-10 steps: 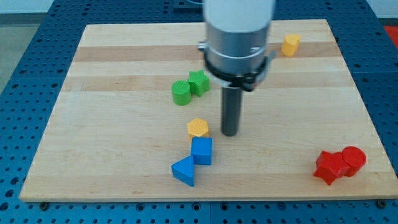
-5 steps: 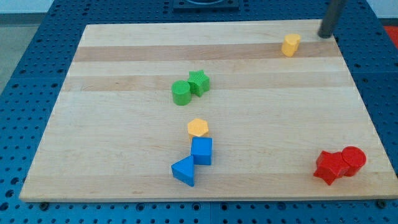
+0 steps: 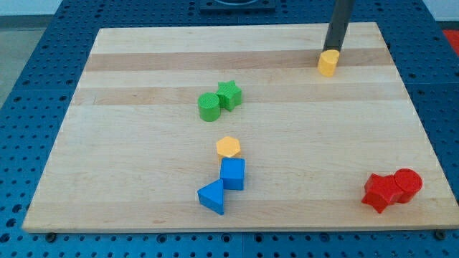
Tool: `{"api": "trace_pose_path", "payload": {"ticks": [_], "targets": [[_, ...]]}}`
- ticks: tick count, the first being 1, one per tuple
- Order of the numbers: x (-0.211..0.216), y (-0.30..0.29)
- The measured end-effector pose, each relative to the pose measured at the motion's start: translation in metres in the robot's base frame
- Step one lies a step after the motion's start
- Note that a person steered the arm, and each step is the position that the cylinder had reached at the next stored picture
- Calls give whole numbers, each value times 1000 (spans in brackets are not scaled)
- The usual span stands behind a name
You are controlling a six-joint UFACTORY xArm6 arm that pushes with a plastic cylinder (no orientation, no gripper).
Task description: Keep yellow heart above yellow hexagon
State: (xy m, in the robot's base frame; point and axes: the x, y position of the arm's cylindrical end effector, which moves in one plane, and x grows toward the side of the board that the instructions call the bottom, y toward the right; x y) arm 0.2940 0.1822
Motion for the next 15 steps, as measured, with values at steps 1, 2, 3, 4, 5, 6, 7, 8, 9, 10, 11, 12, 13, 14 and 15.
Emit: {"api": "trace_pose_path", "payload": {"ticks": [1, 2, 3, 4, 5, 6, 7, 8, 9, 10, 11, 12, 13, 14, 15], "targets": [[16, 5], [24, 5], [38, -6], [62, -22], [75, -40], [100, -44], [119, -44], [125, -58], [140, -80], [159, -106], [185, -112], [192, -104], [197, -84], [197, -97], [197, -123]]}}
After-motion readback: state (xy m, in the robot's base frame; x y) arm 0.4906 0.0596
